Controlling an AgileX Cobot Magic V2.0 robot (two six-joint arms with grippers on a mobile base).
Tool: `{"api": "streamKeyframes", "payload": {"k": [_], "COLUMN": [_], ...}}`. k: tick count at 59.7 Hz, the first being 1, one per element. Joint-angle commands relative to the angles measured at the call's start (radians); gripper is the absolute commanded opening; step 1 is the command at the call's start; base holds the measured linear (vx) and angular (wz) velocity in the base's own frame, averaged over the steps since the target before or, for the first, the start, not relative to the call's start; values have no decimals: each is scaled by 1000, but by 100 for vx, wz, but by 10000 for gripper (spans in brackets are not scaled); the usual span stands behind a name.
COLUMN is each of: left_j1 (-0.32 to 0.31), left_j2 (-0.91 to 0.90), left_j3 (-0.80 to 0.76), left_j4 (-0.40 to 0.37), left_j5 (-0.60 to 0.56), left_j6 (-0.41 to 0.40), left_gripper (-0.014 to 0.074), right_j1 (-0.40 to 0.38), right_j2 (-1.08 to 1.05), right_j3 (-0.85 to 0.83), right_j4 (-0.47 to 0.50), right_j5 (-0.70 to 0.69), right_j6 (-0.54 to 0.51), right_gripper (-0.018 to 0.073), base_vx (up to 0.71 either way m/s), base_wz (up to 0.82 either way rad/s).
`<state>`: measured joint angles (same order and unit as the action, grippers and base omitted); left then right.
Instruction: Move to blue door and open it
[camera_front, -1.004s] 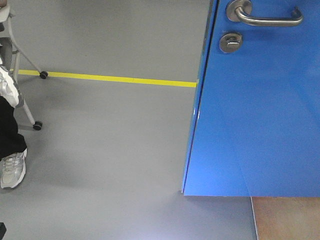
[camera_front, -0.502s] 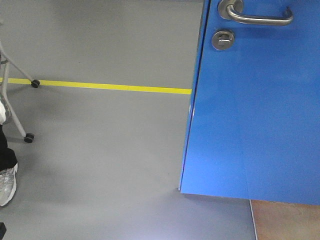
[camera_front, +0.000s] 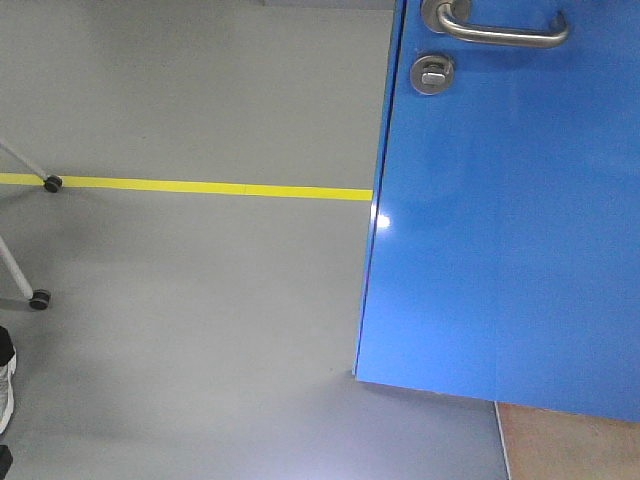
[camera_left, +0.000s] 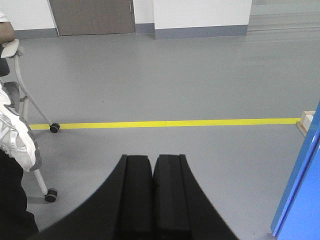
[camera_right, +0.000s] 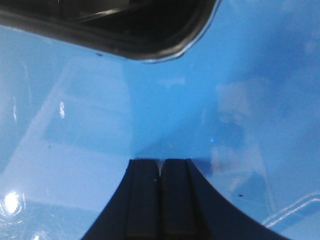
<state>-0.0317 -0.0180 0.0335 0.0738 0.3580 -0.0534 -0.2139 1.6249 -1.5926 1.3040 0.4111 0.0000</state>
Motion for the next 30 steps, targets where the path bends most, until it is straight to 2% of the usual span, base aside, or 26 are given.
{"api": "streamKeyframes", "payload": {"k": [1, 30], "left_j1": [-2, -2], "left_j2": [-10, -10], "left_j3": [-32, -32], "left_j4": [2, 2], "left_j5": [-80, -80], "left_j6": [-4, -4], "left_gripper": [71, 71], "right_j1": [-5, -5], "right_j2": [-34, -34], "right_j3": [-31, -31], "right_j4": [23, 23], "right_j5": [-36, -36], "right_j6": [-13, -13], "right_gripper": [-4, -4], "base_vx": [9, 4], "base_wz": [-3, -2]}}
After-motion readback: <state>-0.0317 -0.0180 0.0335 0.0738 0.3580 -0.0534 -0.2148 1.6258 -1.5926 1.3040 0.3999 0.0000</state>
